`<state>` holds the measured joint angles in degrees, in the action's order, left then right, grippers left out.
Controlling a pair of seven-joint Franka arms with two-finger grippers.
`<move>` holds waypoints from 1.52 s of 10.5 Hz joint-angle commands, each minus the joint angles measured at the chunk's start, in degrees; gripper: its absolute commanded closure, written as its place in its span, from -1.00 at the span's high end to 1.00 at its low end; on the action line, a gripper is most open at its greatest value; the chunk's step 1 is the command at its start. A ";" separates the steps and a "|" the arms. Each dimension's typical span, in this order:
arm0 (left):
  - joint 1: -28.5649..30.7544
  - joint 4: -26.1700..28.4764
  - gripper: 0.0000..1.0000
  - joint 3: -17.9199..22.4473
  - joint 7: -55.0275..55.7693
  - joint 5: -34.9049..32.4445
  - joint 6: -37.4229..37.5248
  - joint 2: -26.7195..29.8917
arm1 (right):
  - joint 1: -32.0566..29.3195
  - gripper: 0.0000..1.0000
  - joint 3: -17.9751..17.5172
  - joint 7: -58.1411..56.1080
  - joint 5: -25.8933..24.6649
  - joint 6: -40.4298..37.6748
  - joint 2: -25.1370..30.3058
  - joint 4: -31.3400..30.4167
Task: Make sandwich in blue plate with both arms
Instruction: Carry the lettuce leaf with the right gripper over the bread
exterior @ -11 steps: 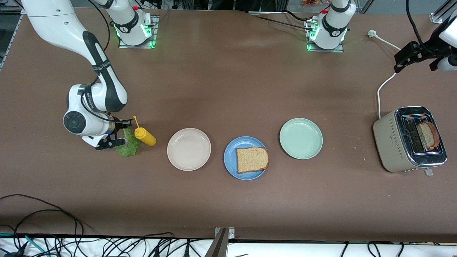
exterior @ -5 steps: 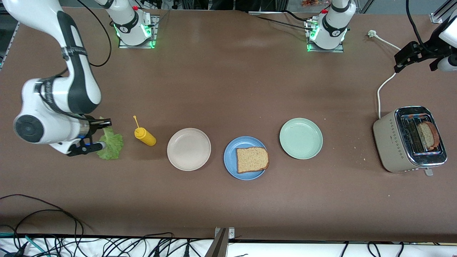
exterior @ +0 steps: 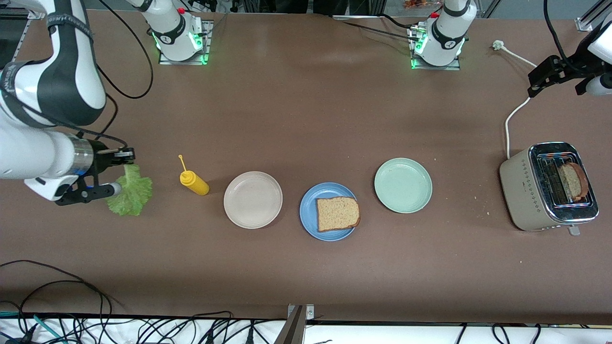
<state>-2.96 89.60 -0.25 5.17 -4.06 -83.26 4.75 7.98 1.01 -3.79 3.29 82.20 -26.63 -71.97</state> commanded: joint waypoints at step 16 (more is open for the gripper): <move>0.59 -1.10 1.00 -0.10 -0.68 -0.69 0.46 -0.27 | 28.92 -1.00 -6.11 69.80 33.89 73.59 -26.44 2.80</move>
<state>-2.80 89.52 -0.08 5.17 -4.06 -83.26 4.73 33.31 -4.77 63.90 35.49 147.68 -49.66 -71.23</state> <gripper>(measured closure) 0.000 0.965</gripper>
